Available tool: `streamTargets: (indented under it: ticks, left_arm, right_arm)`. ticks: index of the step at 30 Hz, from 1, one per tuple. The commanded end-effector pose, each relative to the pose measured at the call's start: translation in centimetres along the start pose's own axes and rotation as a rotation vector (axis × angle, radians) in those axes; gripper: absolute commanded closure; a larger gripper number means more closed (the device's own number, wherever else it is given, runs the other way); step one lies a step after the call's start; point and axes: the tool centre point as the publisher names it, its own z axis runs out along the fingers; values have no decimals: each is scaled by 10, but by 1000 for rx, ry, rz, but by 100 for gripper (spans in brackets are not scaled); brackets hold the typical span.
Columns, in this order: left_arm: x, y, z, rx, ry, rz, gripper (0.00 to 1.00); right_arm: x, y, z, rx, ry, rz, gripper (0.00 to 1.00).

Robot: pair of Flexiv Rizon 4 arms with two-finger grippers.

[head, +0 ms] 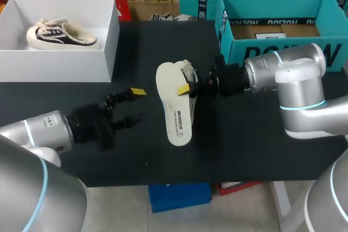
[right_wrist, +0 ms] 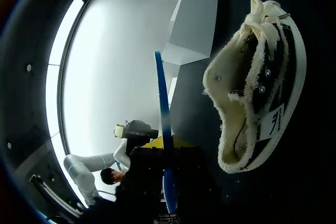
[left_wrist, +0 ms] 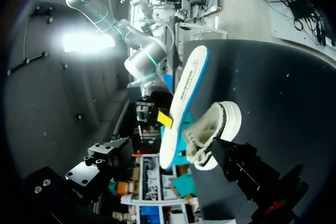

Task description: Take the shoe out of the shoebox, open the shoe tongue, remove and reinsert the insole, then place the shoe into the shoebox

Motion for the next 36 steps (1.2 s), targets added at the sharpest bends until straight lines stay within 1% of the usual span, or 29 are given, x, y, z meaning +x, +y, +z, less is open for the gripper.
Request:
streamTargets:
  ticks: [1,4,8,17,20,26,35,36]
  left_arm:
    - [3,0,9,-73,-47,-4,0]
    - [1,2,16,-85,-63,-12,0]
    - [0,1,27,-78,-68,-17,0]
    - [6,7,49,-61,-68,-25,0]
    - [10,9,53,-37,-60,-22,0]
    - [15,12,57,-34,-53,-18,0]
    - [13,13,69,-18,-58,-10,0]
    - [13,12,71,-17,-58,-10,9]
  right_arm:
    - [0,0,0,1,-2,1,100]
    - [0,0,0,1,-2,1,100]
    - [0,0,0,1,-2,1,100]
    - [0,0,0,1,-2,1,100]
    - [0,0,0,1,-2,1,100]
    - [0,0,0,1,-2,1,100]
    - [0,0,0,1,-2,1,100]
    - [0,0,0,1,-2,1,100]
